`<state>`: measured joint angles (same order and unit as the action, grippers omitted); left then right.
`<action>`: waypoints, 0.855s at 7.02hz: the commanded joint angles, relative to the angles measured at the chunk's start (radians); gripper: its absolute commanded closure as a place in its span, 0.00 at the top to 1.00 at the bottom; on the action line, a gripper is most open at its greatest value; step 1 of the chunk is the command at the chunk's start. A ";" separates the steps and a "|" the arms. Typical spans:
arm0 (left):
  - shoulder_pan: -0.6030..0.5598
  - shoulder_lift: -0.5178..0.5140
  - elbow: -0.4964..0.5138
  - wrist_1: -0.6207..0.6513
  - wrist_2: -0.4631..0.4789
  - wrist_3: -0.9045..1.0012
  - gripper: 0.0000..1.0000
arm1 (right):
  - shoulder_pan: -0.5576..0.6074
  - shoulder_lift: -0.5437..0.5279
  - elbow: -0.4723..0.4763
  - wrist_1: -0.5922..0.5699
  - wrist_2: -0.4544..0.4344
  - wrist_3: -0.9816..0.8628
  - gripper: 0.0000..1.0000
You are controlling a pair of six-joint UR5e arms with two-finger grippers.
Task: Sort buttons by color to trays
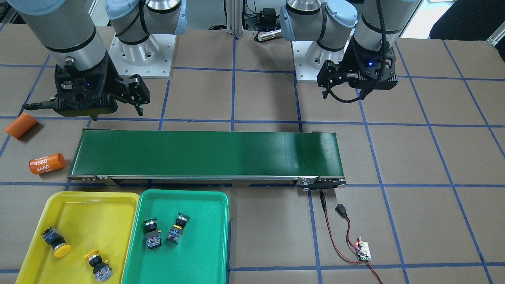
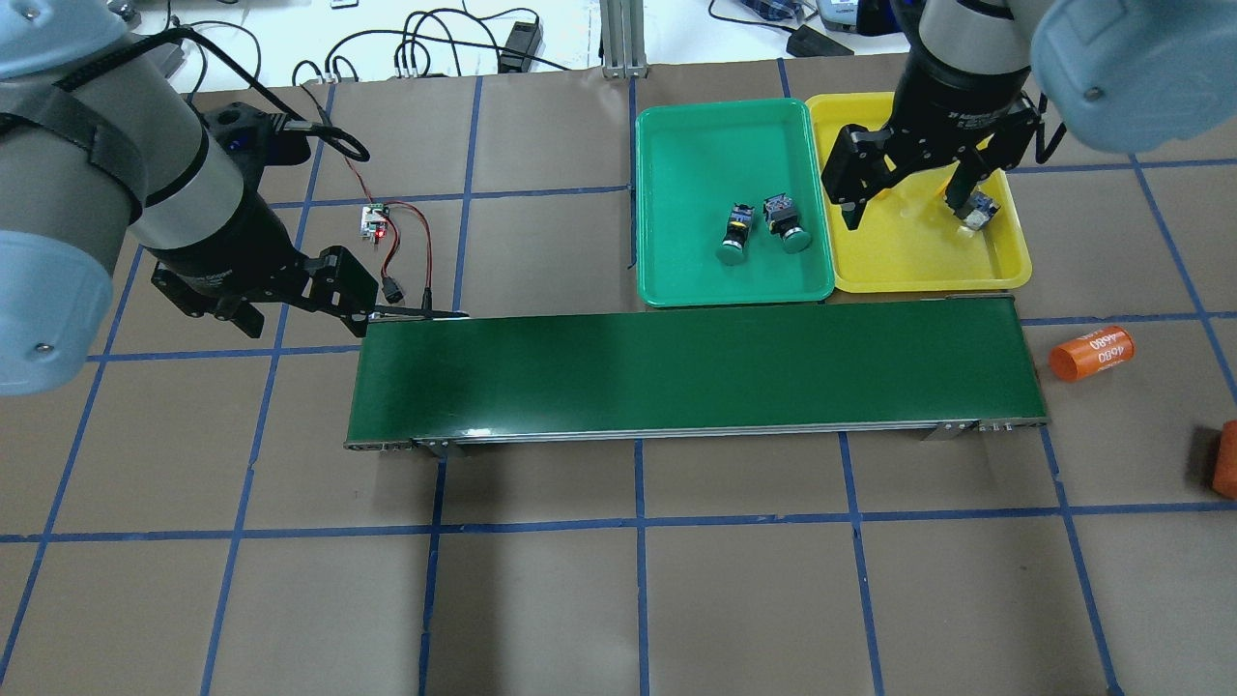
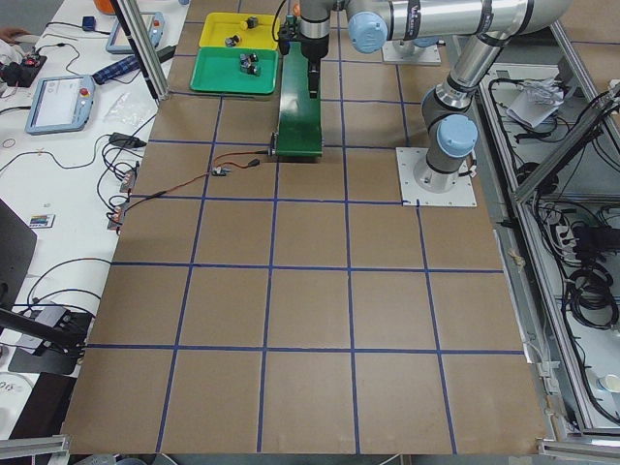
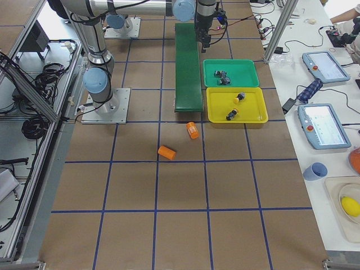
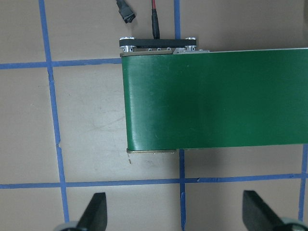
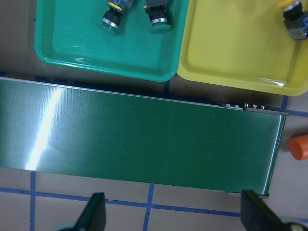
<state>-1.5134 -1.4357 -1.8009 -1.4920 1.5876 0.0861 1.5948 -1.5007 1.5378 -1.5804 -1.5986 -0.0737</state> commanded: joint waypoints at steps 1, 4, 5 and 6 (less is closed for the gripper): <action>-0.001 -0.012 0.002 0.002 -0.001 0.001 1.00 | 0.004 -0.033 0.015 -0.029 0.002 0.141 1.00; 0.001 -0.012 0.021 0.018 0.002 0.006 1.00 | 0.002 -0.041 0.012 -0.023 0.016 0.128 1.00; 0.001 -0.014 0.020 0.018 0.002 0.006 1.00 | 0.002 -0.029 0.013 -0.024 0.019 0.130 1.00; 0.001 -0.014 0.018 0.019 0.000 0.006 1.00 | 0.001 -0.030 0.012 -0.024 0.013 0.129 1.00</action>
<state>-1.5125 -1.4491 -1.7816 -1.4740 1.5888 0.0920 1.5967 -1.5333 1.5505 -1.6040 -1.5827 0.0567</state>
